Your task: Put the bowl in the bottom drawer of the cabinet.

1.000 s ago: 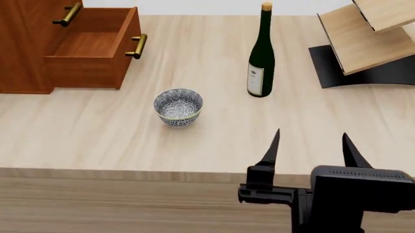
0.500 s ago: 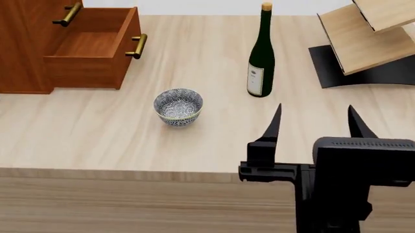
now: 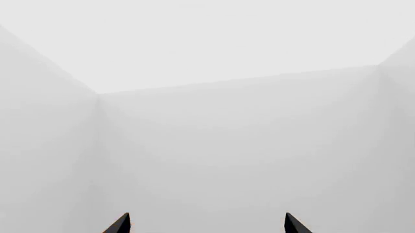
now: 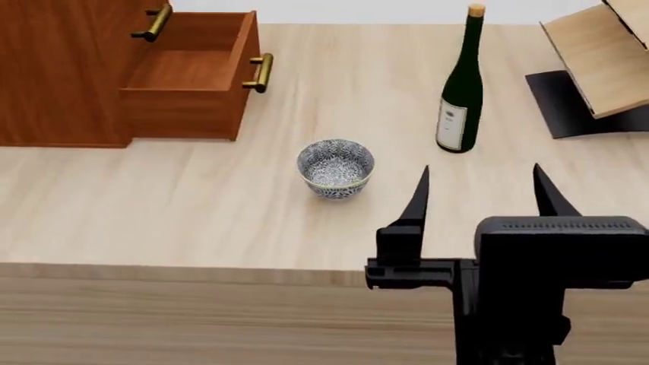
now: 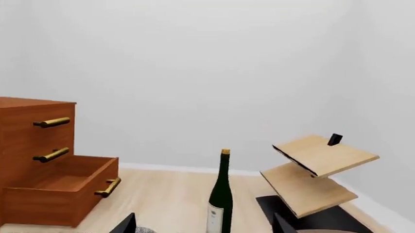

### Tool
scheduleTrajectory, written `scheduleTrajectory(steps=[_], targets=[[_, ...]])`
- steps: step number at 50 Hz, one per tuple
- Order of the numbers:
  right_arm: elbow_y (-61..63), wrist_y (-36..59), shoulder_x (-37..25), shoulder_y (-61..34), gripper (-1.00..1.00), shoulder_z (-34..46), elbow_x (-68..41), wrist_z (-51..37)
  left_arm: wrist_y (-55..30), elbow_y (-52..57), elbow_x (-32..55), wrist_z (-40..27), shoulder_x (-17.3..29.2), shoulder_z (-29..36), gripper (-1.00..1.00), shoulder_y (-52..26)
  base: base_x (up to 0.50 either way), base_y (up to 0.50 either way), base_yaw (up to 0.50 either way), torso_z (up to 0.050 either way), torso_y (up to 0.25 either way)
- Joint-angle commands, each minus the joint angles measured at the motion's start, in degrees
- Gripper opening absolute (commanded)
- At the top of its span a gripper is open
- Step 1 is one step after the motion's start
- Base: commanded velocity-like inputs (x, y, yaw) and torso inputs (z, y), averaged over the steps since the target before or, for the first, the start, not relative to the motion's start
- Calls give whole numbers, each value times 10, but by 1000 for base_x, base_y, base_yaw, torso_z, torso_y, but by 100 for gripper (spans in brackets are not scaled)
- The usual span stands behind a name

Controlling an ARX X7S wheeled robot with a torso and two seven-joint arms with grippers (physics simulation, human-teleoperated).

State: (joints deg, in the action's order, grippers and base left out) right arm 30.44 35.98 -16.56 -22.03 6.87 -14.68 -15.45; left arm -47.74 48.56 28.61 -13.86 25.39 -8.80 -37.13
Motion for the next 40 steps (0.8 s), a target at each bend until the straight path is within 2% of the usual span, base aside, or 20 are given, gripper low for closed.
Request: scheduleTrajectory(steps=[1, 40], targets=[[-5, -8, -3, 5, 100, 4, 0, 0, 4, -3, -2, -2, 1, 6, 100, 0, 0, 500, 0, 0, 0], [-15, -36, -7, 23, 100, 8, -6, -2, 18, -9, -4, -7, 5, 19, 100, 7, 0, 500, 0, 0, 0]])
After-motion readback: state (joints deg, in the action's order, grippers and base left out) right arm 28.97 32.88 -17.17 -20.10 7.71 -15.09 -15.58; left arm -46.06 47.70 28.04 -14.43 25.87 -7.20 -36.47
